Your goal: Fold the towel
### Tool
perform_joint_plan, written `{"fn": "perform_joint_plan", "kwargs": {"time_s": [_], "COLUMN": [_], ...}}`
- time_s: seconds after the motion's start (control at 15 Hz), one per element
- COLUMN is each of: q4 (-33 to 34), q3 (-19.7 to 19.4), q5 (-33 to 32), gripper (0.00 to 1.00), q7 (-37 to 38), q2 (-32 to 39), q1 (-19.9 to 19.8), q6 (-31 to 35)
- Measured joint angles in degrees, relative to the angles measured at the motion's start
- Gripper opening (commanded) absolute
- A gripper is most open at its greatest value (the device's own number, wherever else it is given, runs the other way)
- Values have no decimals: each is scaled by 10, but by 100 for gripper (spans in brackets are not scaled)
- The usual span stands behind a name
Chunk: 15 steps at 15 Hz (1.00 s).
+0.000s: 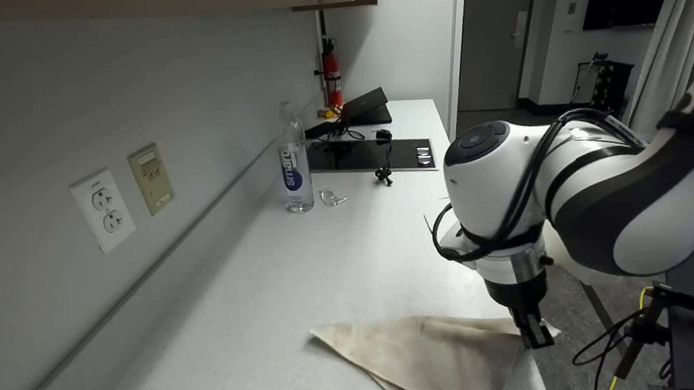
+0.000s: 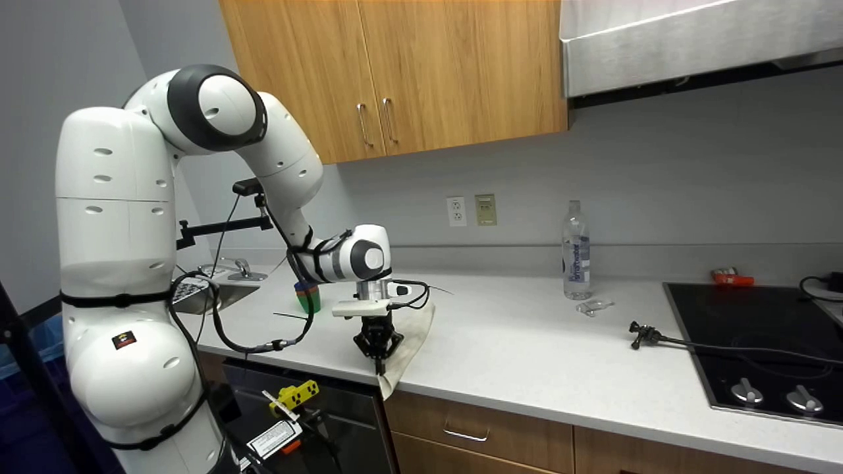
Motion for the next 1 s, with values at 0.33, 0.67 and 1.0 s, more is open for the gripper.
{"fn": "perform_joint_plan", "kwargs": {"time_s": [0.33, 0.67, 1.0], "q4": [24, 112, 152], "q3": [-38, -73, -46], "q5": [-156, -263, -235], "gripper": [1, 1, 1], "q7": [32, 35, -3], "q2": [4, 32, 47], "q1": [3, -2, -9], "q6": [-17, -17, -1]}}
